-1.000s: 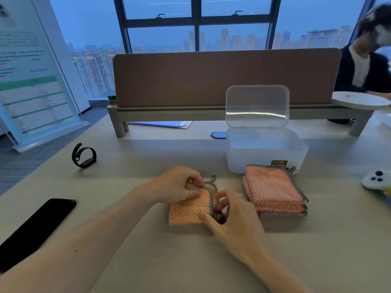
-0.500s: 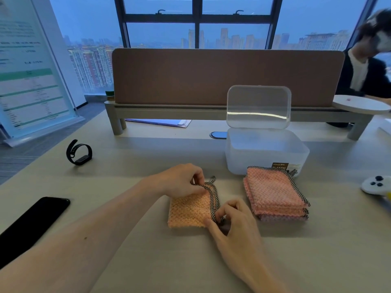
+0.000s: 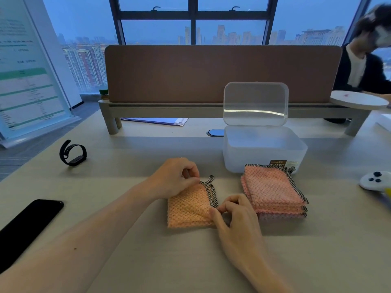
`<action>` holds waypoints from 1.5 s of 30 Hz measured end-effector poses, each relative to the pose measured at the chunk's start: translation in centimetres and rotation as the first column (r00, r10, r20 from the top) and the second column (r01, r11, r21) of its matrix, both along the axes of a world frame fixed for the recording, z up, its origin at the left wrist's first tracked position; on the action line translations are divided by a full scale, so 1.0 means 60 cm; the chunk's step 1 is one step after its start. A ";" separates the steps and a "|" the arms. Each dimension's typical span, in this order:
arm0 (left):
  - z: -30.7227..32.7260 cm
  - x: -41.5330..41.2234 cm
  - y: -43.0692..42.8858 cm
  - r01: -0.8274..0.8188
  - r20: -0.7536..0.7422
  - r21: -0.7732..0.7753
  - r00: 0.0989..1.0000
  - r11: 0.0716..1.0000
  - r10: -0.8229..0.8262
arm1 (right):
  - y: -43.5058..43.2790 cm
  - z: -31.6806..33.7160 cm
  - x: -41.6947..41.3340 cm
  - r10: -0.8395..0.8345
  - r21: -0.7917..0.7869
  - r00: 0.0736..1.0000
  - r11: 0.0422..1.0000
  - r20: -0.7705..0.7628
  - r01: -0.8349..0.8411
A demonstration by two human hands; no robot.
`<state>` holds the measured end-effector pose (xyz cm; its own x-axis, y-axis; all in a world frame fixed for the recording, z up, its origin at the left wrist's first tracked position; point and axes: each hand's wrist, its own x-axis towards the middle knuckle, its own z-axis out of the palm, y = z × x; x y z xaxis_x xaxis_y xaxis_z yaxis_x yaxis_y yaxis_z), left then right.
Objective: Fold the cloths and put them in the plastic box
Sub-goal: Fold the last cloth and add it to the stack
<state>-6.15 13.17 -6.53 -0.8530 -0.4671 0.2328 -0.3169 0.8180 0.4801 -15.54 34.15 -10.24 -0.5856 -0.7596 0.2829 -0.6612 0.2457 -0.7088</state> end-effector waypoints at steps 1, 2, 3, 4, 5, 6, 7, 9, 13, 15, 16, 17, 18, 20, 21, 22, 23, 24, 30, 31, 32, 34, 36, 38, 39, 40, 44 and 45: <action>0.003 -0.001 0.002 -0.003 -0.003 -0.008 1.000 1.000 0.003 | 0.001 0.000 0.000 -0.001 -0.028 1.000 1.000 0.005 0.001; 0.005 -0.002 0.003 -0.005 0.001 -0.012 1.000 1.000 0.005 | 0.002 -0.001 0.000 -0.006 -0.057 1.000 0.998 0.013 0.006; 0.005 -0.004 0.004 -0.005 0.007 -0.007 1.000 1.000 0.005 | 0.004 -0.001 0.001 -0.012 -0.082 1.000 0.997 0.021 0.014; 0.004 -0.006 0.006 0.002 0.016 0.005 1.000 1.000 -0.002 | 0.006 -0.002 0.002 -0.019 -0.097 0.999 0.995 0.027 0.022; 0.003 -0.007 0.006 0.020 0.035 0.010 0.999 1.000 -0.020 | 0.006 -0.003 0.003 -0.023 -0.103 0.999 0.994 0.029 0.026; 0.000 -0.009 0.006 0.046 0.060 0.010 0.997 0.999 -0.046 | 0.006 -0.004 0.003 -0.024 -0.103 0.999 0.994 0.033 0.028; -0.003 -0.010 0.005 0.069 0.083 0.011 0.994 0.998 -0.070 | 0.005 -0.004 0.003 -0.024 -0.102 0.999 0.994 0.039 0.028; -0.007 -0.011 0.005 0.087 0.096 0.024 0.991 0.996 -0.088 | 0.003 -0.002 0.004 -0.020 -0.095 0.999 0.995 0.041 0.024; -0.003 -0.013 0.003 0.090 0.083 -0.013 0.993 0.996 -0.088 | 0.005 0.000 0.005 -0.016 -0.076 1.000 0.997 0.016 0.017; 0.005 -0.014 0.005 0.084 0.040 0.004 0.996 0.996 -0.084 | 0.005 0.000 0.005 -0.019 -0.061 1.000 0.998 0.010 0.020; 0.009 -0.015 0.006 0.079 0.025 0.015 0.997 0.997 -0.079 | 0.005 0.000 0.005 -0.018 -0.044 1.000 0.999 0.008 0.018; 0.011 -0.018 0.006 0.078 0.023 0.026 0.997 0.997 -0.079 | 0.004 0.001 0.005 -0.016 -0.023 1.000 1.000 0.003 0.016; 0.011 -0.022 0.007 0.083 0.029 0.035 0.996 0.996 -0.084 | 0.003 0.002 0.005 -0.015 -0.001 1.000 1.000 -0.006 0.015; 0.004 -0.028 0.008 0.095 0.052 0.043 0.994 0.995 -0.097 | 0.003 0.003 0.005 -0.016 0.043 1.000 0.999 -0.018 0.017; -0.002 -0.031 0.008 0.094 0.065 0.040 0.993 0.995 -0.097 | 0.003 0.005 0.006 -0.017 0.058 1.000 0.998 -0.018 0.018; -0.009 -0.033 0.009 0.090 0.077 0.030 0.993 0.995 -0.092 | 0.003 0.005 0.006 -0.019 0.067 1.000 0.998 -0.018 0.021; -0.015 -0.035 0.011 0.086 0.080 0.019 0.993 0.996 -0.087 | 0.004 0.006 0.006 -0.023 0.068 1.000 0.997 -0.018 0.024; -0.020 -0.036 0.013 0.082 0.080 -0.001 0.993 0.997 -0.081 | 0.005 0.007 0.006 -0.027 0.060 0.999 0.998 -0.018 0.028; -0.035 -0.032 0.022 0.012 0.030 -0.208 1.000 0.978 -0.006 | 0.003 0.002 0.003 -0.055 0.032 0.998 0.998 -0.004 0.056; -0.034 -0.030 0.022 -0.010 -0.008 -0.215 1.000 0.977 0.009 | 0.003 0.002 0.003 -0.060 0.032 0.998 0.998 0.001 0.060; -0.032 -0.027 0.022 -0.040 -0.057 -0.202 0.998 0.979 0.029 | 0.003 0.001 0.003 -0.062 0.031 0.998 0.998 0.005 0.062; -0.025 -0.018 0.018 -0.107 -0.134 -0.141 0.987 0.984 0.088 | 0.005 0.000 0.005 -0.058 0.027 0.998 0.998 0.011 0.057; -0.019 -0.005 0.010 -0.131 -0.119 -0.132 0.986 0.983 0.115 | 0.007 -0.001 0.005 -0.054 0.030 0.999 0.998 0.003 0.054; -0.018 0.006 0.003 -0.108 -0.057 -0.175 0.993 0.979 0.099 | 0.007 -0.001 0.006 -0.056 0.018 0.998 0.998 -0.021 0.057; -0.020 0.010 0.002 -0.095 -0.025 -0.194 0.995 0.976 0.092 | 0.006 0.001 0.008 -0.053 0.013 0.998 0.998 -0.034 0.054; -0.022 0.013 0.003 -0.082 0.014 -0.220 0.996 0.972 0.087 | 0.005 0.002 0.010 -0.043 0.014 0.998 0.999 -0.045 0.044; -0.036 0.011 0.008 -0.066 0.107 -0.269 0.989 0.961 0.097 | -0.015 0.028 0.006 0.022 0.072 0.998 0.997 -0.059 -0.018; -0.036 0.011 0.007 -0.064 0.088 -0.247 0.992 0.967 0.089 | -0.027 0.037 0.001 0.027 0.091 0.998 0.996 -0.063 -0.021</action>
<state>-5.51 13.57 -8.68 -0.8412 -0.4715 0.2648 -0.4186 0.8777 0.2332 -15.45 32.54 -8.04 -0.5497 -0.7974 0.2490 -0.7113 0.2905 -0.6400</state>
